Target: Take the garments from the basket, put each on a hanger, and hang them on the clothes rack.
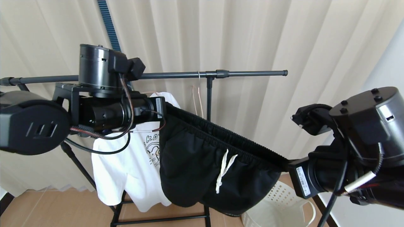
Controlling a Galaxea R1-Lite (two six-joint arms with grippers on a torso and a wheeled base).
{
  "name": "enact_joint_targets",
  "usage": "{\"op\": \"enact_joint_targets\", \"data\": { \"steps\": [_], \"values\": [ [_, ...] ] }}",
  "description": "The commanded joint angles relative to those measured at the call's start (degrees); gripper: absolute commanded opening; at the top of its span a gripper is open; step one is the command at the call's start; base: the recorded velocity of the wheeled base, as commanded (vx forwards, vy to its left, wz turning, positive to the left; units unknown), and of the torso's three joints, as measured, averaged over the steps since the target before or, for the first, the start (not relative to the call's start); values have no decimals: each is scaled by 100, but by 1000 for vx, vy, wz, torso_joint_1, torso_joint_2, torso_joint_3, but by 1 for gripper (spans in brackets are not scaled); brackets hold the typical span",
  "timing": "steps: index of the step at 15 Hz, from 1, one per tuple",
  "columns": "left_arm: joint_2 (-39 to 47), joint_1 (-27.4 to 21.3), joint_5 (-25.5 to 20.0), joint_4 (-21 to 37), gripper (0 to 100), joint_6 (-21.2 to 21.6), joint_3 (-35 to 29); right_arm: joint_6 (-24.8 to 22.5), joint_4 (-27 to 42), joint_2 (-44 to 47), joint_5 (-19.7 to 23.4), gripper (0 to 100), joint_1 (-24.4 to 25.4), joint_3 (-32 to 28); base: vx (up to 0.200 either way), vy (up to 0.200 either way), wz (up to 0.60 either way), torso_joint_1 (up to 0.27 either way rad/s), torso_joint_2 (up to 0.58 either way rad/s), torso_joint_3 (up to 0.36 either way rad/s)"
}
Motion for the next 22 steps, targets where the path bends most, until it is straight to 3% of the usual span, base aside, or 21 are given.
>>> {"op": "enact_joint_targets", "data": {
  "steps": [1,6,8,11,13,17,19,22],
  "values": [
    [717,-1,-9,-11,0,-10,-802,187,151,-101,14,0,578,66,0,0,0,0,0,0],
    [1209,-256,-202,-19,0,-19,-1690,1154,151,145,199,0,1668,-22,0,0,0,0,0,0],
    [1253,-327,-281,-28,0,-19,-1760,1470,-280,471,234,0,2055,-110,0,0,0,0,0,0],
    [1227,-335,-308,-11,0,-19,-1734,1717,-1106,936,225,0,2116,-233,0,0,0,0,0,0],
    [1148,-309,-308,16,0,-19,-1620,1796,-1132,884,199,0,2081,-172,0,0,0,0,0,0],
    [603,-274,-308,174,0,113,-1154,1752,-816,479,67,0,1448,4,0,0,0,0,0,0],
    [84,-203,-308,552,0,324,-776,1356,-816,435,-249,0,727,-93,0,0,0,0,0,0],
    [-707,-221,-308,1123,0,711,-152,943,-816,805,-399,0,-72,-822,0,0,0,0,0,0]
  ]
}}
